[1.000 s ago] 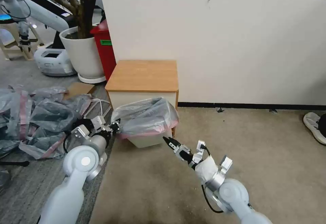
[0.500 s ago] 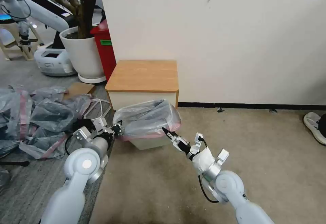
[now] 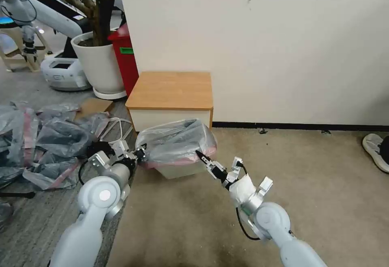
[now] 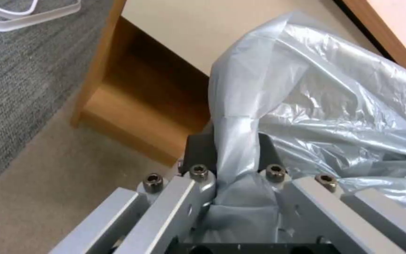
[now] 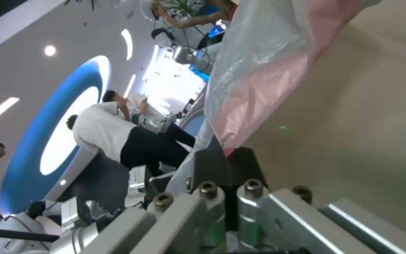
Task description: Pick up the garbage bag from the table and place it over the trash can.
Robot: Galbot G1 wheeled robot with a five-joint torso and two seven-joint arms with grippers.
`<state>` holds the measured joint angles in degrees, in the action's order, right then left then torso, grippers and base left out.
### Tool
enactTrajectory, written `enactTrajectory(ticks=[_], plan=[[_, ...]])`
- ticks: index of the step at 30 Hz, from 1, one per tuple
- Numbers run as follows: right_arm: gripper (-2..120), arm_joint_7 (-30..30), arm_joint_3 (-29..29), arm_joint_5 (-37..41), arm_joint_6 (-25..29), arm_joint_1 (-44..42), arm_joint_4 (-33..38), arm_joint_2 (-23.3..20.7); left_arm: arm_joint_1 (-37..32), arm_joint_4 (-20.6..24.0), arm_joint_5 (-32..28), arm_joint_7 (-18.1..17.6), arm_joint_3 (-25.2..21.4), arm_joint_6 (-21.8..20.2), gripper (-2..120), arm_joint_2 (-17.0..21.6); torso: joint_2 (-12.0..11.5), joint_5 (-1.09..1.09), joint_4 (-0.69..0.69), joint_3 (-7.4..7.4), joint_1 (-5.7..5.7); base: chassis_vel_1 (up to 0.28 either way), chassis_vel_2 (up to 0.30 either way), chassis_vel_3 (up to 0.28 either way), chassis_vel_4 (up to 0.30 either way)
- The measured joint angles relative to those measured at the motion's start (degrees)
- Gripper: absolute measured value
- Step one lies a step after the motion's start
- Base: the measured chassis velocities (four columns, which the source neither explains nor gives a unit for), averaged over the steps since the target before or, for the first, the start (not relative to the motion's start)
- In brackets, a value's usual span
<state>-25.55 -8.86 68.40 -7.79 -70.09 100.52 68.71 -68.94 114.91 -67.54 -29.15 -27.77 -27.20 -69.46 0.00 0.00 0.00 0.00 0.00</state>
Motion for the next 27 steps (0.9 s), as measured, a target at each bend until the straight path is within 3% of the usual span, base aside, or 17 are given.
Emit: enactTrajectory(ticks=[19, 27], plan=[[0, 4.3, 0.0, -3.8, 1.2, -0.2, -2.2, 0.1, 0.1, -0.3, 0.7, 0.0, 0.3, 0.0, 6, -0.4, 0.0, 0.00, 0.00, 0.00, 0.00, 0.000, 0.000, 0.000, 0.000], [0, 8.3, -0.3, -7.5, 0.3, 0.6, -7.4, 0.8, -0.5, 0.1, 0.2, 0.0, 0.2, -0.1, 6, -0.5, 0.0, 0.00, 0.00, 0.00, 0.00, 0.000, 0.000, 0.000, 0.000]])
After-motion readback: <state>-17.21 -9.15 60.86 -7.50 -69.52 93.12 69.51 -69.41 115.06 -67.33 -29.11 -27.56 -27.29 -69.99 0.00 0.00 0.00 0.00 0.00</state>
